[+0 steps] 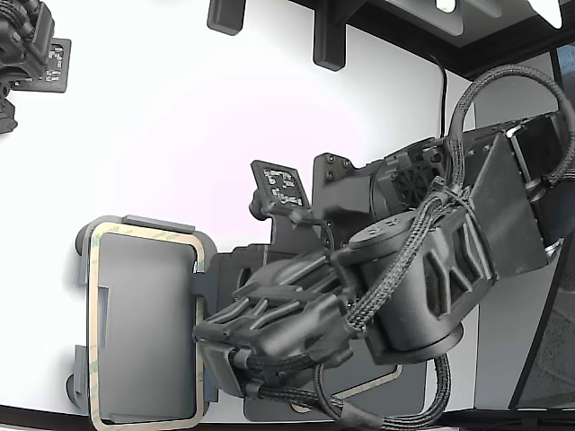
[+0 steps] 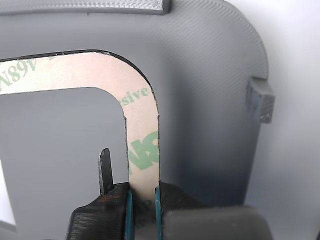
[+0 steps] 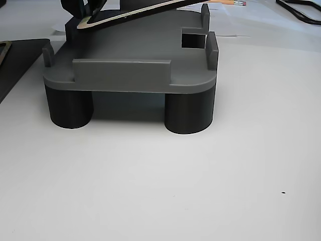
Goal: Move top rectangular frame to the holder.
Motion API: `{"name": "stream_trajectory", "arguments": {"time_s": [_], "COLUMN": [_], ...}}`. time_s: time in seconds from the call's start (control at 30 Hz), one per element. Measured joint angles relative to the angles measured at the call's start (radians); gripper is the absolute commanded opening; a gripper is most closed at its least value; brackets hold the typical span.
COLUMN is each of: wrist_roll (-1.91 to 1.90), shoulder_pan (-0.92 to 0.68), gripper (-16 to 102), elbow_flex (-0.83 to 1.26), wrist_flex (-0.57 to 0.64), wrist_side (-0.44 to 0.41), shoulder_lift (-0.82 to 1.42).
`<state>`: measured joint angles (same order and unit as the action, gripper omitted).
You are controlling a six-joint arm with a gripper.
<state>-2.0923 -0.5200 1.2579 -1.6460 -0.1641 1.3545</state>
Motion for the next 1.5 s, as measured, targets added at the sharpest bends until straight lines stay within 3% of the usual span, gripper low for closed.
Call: {"name": "stream_trajectory", "arguments": {"time_s": [1.5], "wrist_roll": [-0.06], "shoulder_pan": [0.002], "gripper": [-11], "elbow_flex": [0.086], "wrist_flex": [0.0], "wrist_side": [0.034], "shoulder_lift": [0.018]}}
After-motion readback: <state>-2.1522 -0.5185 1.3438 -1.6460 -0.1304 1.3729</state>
